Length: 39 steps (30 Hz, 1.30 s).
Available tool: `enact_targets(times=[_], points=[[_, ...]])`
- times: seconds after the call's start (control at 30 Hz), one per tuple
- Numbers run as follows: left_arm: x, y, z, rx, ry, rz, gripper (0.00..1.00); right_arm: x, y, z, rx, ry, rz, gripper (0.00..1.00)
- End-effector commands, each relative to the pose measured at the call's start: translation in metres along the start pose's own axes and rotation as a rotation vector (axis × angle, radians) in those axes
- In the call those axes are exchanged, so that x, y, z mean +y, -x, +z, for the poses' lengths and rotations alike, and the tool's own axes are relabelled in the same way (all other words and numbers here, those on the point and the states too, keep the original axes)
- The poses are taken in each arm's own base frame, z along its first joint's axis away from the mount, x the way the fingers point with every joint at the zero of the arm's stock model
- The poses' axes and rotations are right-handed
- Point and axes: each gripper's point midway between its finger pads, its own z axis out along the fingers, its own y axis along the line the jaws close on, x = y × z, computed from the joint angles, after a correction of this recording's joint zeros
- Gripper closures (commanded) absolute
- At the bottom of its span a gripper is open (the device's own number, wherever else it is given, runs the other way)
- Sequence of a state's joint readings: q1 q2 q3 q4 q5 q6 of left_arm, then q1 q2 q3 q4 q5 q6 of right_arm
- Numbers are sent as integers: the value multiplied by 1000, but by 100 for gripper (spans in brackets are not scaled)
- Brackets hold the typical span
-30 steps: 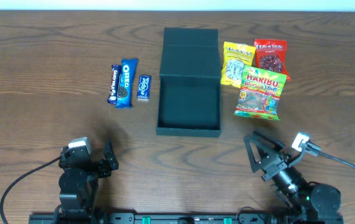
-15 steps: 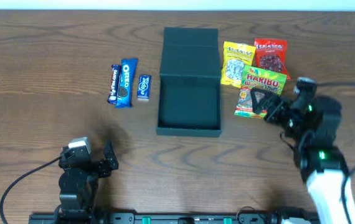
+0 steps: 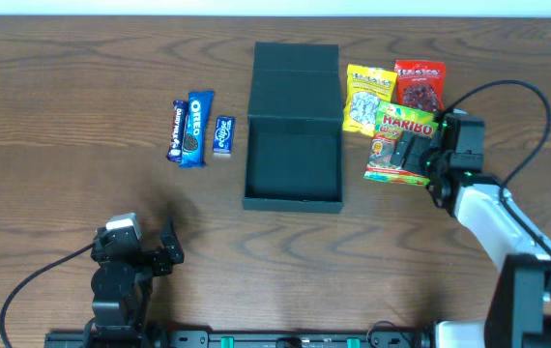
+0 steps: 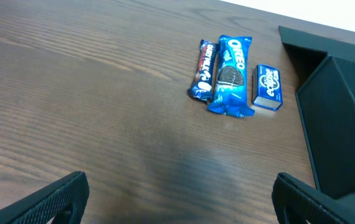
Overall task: Pack container
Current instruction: 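Reach the right gripper to the green Haribo bag and grasp it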
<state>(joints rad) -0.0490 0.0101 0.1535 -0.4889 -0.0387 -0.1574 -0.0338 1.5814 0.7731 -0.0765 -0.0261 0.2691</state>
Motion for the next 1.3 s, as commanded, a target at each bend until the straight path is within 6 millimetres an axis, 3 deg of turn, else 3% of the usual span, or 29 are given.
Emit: enact_targets(times=[0.0, 0.23, 0.33, 0.53, 0.63, 0.77, 1.13, 1.23, 1.27], points=[[5, -5, 3, 5, 25, -4, 5, 8, -4, 13, 16, 0, -57, 8], [5, -5, 3, 5, 25, -4, 5, 11, -31, 31, 86, -48, -78, 23], [5, -5, 3, 5, 26, -4, 5, 5, -34, 35, 89, -83, -63, 54], [5, -5, 3, 5, 26, -4, 5, 2, -47, 37, 137, -92, -67, 98], [5, -5, 3, 5, 26, -4, 5, 3, -54, 36, 167, -84, -54, 99], [5, -5, 3, 5, 26, -4, 5, 24, -59, 27, 211, 27, 0, 99], [5, -5, 3, 5, 26, -4, 5, 34, -26, -34, 140, 53, 39, 98], [5, -5, 3, 5, 26, -4, 5, 35, -19, -40, 109, 46, 32, 99], [5, -5, 3, 5, 26, -4, 5, 34, -22, -40, 120, 43, 33, 75]])
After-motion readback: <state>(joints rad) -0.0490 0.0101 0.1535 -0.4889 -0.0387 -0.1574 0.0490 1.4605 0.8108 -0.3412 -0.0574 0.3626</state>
